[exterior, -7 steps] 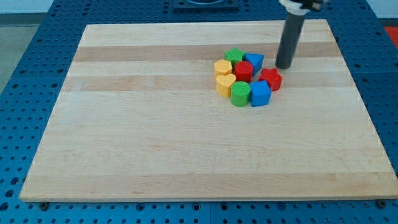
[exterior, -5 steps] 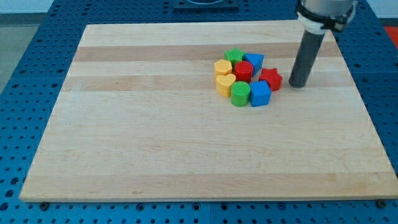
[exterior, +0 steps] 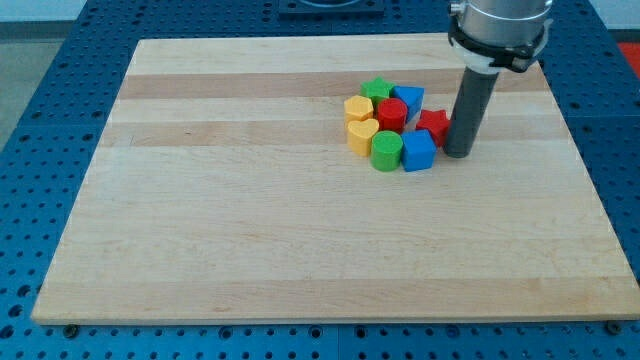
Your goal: Adjust the red starcube and green circle
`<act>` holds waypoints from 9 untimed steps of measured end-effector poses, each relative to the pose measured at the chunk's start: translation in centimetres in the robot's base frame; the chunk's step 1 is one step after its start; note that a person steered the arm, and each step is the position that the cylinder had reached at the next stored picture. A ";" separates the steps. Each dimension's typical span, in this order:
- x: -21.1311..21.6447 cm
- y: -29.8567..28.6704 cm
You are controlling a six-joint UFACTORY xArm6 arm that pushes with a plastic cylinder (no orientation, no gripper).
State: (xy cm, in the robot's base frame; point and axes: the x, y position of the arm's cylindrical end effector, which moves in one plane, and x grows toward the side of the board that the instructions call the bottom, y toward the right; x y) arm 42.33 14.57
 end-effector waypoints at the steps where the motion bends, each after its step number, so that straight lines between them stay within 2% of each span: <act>1: 0.0 -0.7; 6: -1.2 -1.5; 8: 3.7 -1.0; 9: 4.3 -2.5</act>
State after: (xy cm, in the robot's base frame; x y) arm 46.60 12.05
